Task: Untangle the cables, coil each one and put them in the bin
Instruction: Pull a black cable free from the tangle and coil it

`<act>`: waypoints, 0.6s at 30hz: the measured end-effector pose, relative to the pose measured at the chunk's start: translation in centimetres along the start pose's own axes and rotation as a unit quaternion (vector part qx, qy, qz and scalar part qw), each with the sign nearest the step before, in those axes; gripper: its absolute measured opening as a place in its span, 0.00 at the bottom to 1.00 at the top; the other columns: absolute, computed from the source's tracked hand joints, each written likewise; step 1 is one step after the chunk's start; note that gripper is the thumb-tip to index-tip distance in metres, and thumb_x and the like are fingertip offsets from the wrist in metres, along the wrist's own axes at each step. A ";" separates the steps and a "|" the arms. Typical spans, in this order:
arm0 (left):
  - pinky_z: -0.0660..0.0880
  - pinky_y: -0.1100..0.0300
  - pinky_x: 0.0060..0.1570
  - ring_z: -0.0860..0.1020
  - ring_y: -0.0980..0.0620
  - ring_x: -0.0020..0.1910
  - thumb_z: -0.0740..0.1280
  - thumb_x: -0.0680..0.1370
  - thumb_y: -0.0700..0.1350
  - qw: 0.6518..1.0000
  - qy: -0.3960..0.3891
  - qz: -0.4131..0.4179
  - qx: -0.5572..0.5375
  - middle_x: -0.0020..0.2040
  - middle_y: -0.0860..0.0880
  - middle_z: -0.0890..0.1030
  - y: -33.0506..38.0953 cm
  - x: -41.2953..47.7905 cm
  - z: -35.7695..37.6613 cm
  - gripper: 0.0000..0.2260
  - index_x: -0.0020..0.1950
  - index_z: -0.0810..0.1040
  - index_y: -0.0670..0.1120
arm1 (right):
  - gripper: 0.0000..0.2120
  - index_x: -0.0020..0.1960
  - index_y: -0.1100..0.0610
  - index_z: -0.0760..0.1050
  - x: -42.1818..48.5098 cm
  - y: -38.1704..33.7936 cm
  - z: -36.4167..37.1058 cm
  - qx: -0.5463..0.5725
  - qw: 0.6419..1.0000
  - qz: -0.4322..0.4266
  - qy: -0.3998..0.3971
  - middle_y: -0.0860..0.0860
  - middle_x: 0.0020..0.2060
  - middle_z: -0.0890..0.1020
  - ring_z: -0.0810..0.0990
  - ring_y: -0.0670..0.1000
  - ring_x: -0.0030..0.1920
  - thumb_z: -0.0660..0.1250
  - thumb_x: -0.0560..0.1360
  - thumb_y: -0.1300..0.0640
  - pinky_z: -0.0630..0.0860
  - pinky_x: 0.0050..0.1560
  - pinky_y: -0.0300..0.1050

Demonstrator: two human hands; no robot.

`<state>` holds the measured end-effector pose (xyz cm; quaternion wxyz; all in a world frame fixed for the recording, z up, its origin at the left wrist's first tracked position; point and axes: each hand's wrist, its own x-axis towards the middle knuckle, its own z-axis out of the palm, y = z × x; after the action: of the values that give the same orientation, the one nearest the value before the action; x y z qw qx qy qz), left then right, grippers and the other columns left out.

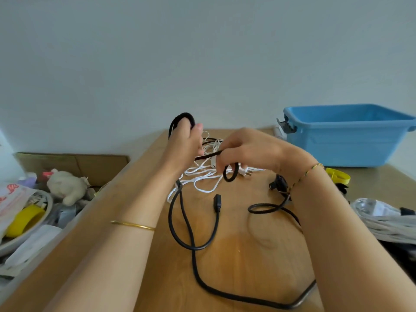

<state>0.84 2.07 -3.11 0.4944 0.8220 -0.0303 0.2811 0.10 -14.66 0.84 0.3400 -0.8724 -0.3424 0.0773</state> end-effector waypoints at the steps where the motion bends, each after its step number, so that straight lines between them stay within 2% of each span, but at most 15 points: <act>1: 0.78 0.47 0.42 0.69 0.49 0.32 0.56 0.81 0.45 0.997 -0.030 0.013 0.067 0.33 0.48 0.68 0.1 0.0 0.0 0.11 0.39 0.61 0.45 | 0.07 0.34 0.59 0.79 -0.1 0.2 -0.4 0.024 0.999 0.003 0.025 0.44 0.26 0.77 0.72 0.45 0.31 0.69 0.69 0.57 0.67 0.35 0.38; 3: 0.75 0.46 0.42 0.72 0.43 0.35 0.55 0.81 0.48 0.977 -0.094 0.018 0.188 0.37 0.41 0.71 0.7 -0.1 -0.1 0.12 0.40 0.63 0.44 | 0.09 0.34 0.59 0.79 -0.3 0.6 -1.0 0.076 0.995 0.001 0.067 0.45 0.26 0.78 0.73 0.43 0.30 0.68 0.71 0.57 0.69 0.35 0.36; 5: 0.72 0.49 0.38 0.72 0.46 0.33 0.55 0.82 0.48 0.961 -0.139 0.013 0.237 0.39 0.38 0.76 1.6 -0.4 -0.1 0.13 0.42 0.66 0.42 | 0.11 0.37 0.64 0.80 -0.3 1.2 -1.3 0.129 0.986 -0.005 0.107 0.50 0.30 0.81 0.75 0.45 0.33 0.68 0.73 0.57 0.74 0.41 0.42; 7: 0.68 0.54 0.30 0.69 0.51 0.25 0.55 0.83 0.48 0.965 -0.193 0.003 0.175 0.30 0.44 0.75 2.5 -0.7 -0.3 0.14 0.40 0.67 0.42 | 0.13 0.38 0.67 0.80 -0.2 1.8 -1.4 0.157 0.977 -0.005 0.145 0.54 0.33 0.82 0.77 0.49 0.36 0.67 0.74 0.57 0.75 0.47 0.50; 8: 0.64 0.58 0.27 0.66 0.53 0.22 0.55 0.84 0.48 0.967 -0.229 -0.020 0.114 0.25 0.49 0.73 2.9 -0.9 -0.4 0.16 0.39 0.68 0.43 | 0.14 0.38 0.67 0.79 -0.1 2.0 -1.3 0.166 0.974 -0.007 0.157 0.55 0.33 0.82 0.76 0.50 0.36 0.67 0.74 0.57 0.75 0.47 0.51; 11: 0.57 0.62 0.21 0.58 0.55 0.19 0.54 0.82 0.54 0.936 -0.337 -0.083 -0.049 0.23 0.49 0.66 3.9 -1.5 -1.3 0.20 0.46 0.76 0.40 | 0.13 0.37 0.66 0.77 -0.2 2.1 -1.3 0.213 0.963 -0.018 0.163 0.53 0.28 0.78 0.75 0.49 0.31 0.67 0.75 0.57 0.72 0.38 0.43; 13: 0.54 0.64 0.20 0.57 0.56 0.19 0.57 0.78 0.57 0.917 -0.387 -0.083 -0.060 0.23 0.50 0.63 4.1 -1.7 -1.7 0.25 0.56 0.77 0.35 | 0.13 0.35 0.65 0.74 -0.2 1.9 -1.2 0.248 0.956 -0.014 0.155 0.54 0.25 0.75 0.73 0.49 0.27 0.67 0.75 0.59 0.71 0.31 0.38; 14: 0.54 0.65 0.19 0.56 0.56 0.19 0.58 0.78 0.55 0.912 -0.401 -0.077 -0.046 0.23 0.50 0.63 4.2 -1.7 -1.9 0.24 0.58 0.77 0.34 | 0.14 0.33 0.64 0.72 -0.1 2.0 -1.1 0.258 0.954 -0.008 0.150 0.55 0.25 0.74 0.71 0.50 0.26 0.66 0.75 0.58 0.70 0.29 0.39; 16: 0.55 0.67 0.18 0.56 0.57 0.18 0.59 0.80 0.48 0.904 -0.417 -0.078 -0.046 0.22 0.51 0.62 4.1 -1.6 -2.4 0.18 0.57 0.79 0.36 | 0.20 0.30 0.61 0.69 0.0 2.4 -1.1 0.279 0.950 0.017 0.140 0.56 0.23 0.70 0.67 0.51 0.24 0.62 0.77 0.53 0.66 0.28 0.41; 18: 0.55 0.68 0.17 0.55 0.58 0.17 0.59 0.79 0.47 0.898 -0.416 -0.100 -0.103 0.21 0.52 0.61 3.4 -1.2 -2.9 0.17 0.54 0.81 0.36 | 0.25 0.27 0.58 0.66 0.1 3.0 -1.3 0.328 0.936 0.036 0.123 0.52 0.21 0.65 0.61 0.50 0.23 0.58 0.78 0.44 0.57 0.28 0.42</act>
<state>-2.54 2.52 0.00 0.5437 0.8073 -0.1800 -0.1422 2.29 -16.93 -0.08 0.6434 -0.7270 -0.2224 0.0896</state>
